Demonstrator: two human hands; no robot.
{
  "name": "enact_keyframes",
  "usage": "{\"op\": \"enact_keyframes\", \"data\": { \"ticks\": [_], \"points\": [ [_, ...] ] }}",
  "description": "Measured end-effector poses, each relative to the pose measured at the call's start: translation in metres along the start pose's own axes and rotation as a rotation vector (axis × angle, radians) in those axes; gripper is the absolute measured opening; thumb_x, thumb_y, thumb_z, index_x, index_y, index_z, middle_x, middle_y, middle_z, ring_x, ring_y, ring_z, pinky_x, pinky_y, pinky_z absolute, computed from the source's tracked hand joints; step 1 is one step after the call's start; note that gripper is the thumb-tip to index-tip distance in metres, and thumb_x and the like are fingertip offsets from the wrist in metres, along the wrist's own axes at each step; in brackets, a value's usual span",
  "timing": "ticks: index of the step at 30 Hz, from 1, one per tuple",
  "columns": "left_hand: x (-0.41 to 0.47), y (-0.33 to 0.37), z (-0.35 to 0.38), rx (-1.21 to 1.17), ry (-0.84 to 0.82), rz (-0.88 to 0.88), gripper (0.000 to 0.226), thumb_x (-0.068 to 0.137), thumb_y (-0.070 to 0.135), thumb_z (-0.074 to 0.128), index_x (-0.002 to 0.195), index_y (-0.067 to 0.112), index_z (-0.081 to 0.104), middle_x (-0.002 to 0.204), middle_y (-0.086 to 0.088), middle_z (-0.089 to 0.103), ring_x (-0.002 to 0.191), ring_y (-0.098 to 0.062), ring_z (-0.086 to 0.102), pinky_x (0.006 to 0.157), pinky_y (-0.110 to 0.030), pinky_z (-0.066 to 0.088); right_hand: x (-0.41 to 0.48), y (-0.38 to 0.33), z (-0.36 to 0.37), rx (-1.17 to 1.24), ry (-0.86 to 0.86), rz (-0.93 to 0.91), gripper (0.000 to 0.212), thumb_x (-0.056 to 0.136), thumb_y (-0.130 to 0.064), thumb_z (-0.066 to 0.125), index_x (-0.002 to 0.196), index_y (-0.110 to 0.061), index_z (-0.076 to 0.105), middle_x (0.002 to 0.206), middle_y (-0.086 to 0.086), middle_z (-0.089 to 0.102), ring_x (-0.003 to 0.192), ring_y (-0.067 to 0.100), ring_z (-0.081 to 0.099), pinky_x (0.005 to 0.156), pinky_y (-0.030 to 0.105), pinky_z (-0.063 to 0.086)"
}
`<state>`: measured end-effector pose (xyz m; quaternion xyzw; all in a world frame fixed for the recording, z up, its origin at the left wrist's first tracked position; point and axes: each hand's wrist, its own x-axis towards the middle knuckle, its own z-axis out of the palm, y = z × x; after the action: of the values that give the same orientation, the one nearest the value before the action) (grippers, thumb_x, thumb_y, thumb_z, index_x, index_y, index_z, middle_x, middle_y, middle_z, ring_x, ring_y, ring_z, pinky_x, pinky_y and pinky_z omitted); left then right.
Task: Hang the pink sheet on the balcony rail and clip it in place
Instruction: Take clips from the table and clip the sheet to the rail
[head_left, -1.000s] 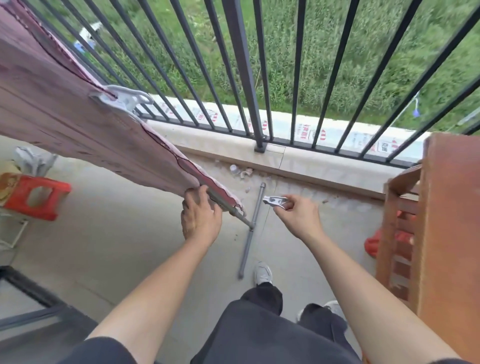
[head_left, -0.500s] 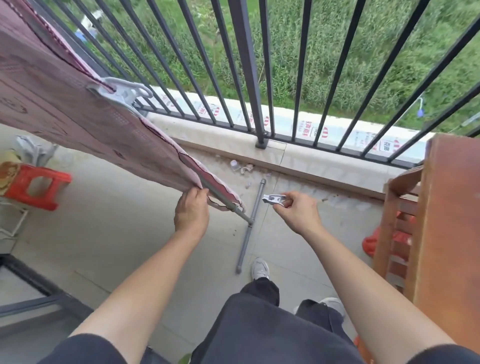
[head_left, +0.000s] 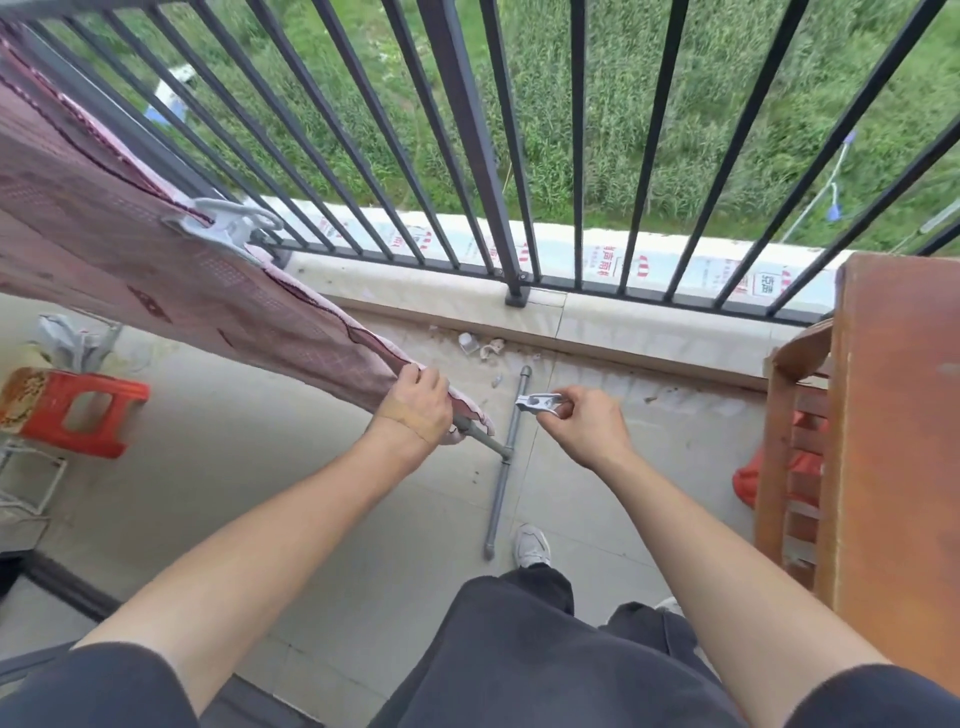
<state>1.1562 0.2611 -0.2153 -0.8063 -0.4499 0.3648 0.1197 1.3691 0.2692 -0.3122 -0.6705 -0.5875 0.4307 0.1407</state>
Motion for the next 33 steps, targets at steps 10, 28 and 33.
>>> {"op": "enact_keyframes", "data": {
  "ticks": [10,28,33],
  "points": [
    [0.038,-0.036,-0.025,0.024,-0.096,-0.022,0.032,0.097,0.011,0.039,0.121,0.013,0.061,0.122,-0.007,0.056,0.116,-0.027,0.046,0.092,-0.037,0.034,0.000,0.007,0.005,0.013,-0.018,-0.016,0.035,0.084,-0.041,0.067,0.113,-0.022,0.072,0.068,-0.010,0.060,0.077,0.017,0.062,0.065,0.026,0.043],
    [0.054,-0.055,-0.007,-0.563,-0.304,-0.144,0.035,0.085,0.015,0.060,0.118,0.026,0.068,0.126,-0.010,0.063,0.115,-0.033,0.059,0.092,-0.035,0.047,-0.016,0.009,0.021,0.084,0.039,-0.141,0.038,0.082,-0.052,0.072,0.108,-0.025,0.076,0.086,-0.004,0.068,0.081,0.014,0.062,0.074,0.027,0.048],
    [0.055,-0.060,-0.006,-0.639,-0.235,-0.143,0.027,0.077,0.010,0.061,0.095,0.025,0.075,0.109,-0.003,0.071,0.103,-0.025,0.065,0.085,-0.027,0.051,-0.017,-0.003,0.033,0.060,0.080,-0.238,0.033,0.089,-0.044,0.069,0.100,-0.014,0.078,0.078,0.007,0.064,0.074,0.022,0.057,0.066,0.028,0.037]
  ]
}}
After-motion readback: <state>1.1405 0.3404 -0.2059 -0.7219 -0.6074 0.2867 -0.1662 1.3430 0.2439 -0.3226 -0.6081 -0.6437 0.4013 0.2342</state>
